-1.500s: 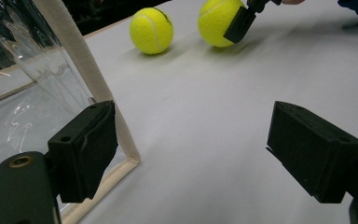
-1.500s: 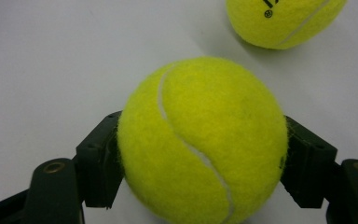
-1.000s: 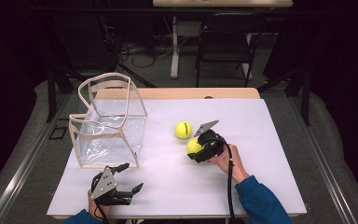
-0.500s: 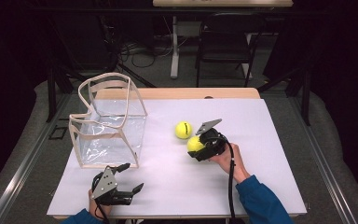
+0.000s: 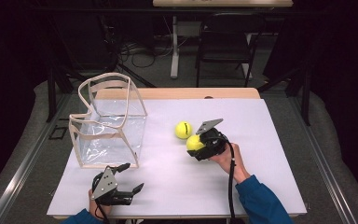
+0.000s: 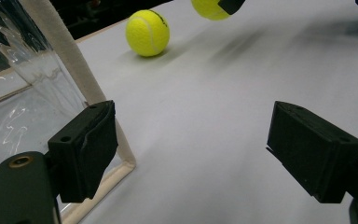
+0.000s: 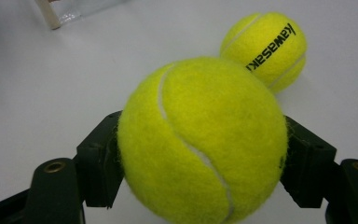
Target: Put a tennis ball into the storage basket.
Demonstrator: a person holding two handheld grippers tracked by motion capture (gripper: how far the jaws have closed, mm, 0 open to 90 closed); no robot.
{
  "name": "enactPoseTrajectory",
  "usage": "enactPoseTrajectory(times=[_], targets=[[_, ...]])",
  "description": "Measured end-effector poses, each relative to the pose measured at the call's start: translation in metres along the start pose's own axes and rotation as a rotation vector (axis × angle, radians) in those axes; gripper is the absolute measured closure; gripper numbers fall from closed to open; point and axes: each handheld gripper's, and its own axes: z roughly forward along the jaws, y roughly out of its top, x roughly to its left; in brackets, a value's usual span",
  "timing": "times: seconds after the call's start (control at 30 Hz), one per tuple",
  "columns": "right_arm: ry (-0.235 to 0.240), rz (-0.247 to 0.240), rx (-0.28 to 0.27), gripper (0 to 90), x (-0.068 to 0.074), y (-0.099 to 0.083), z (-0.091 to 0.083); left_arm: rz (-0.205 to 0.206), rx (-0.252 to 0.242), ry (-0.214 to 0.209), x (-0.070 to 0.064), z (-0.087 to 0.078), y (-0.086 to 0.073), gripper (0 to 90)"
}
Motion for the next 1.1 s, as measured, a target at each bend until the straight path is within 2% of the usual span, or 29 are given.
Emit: enactPoseTrajectory(times=[0.5, 1.1], targets=[[-0.004, -0.002, -0.067, 26.4, 0.001, 0.008, -0.005, 0.003, -0.002, -0.001, 0.0, -0.001, 0.0, 16.0], [-0.01, -0.016, -0.116, 26.4, 0.0, 0.02, -0.009, -0.001, -0.008, 0.001, 0.0, -0.001, 0.0, 16.0]])
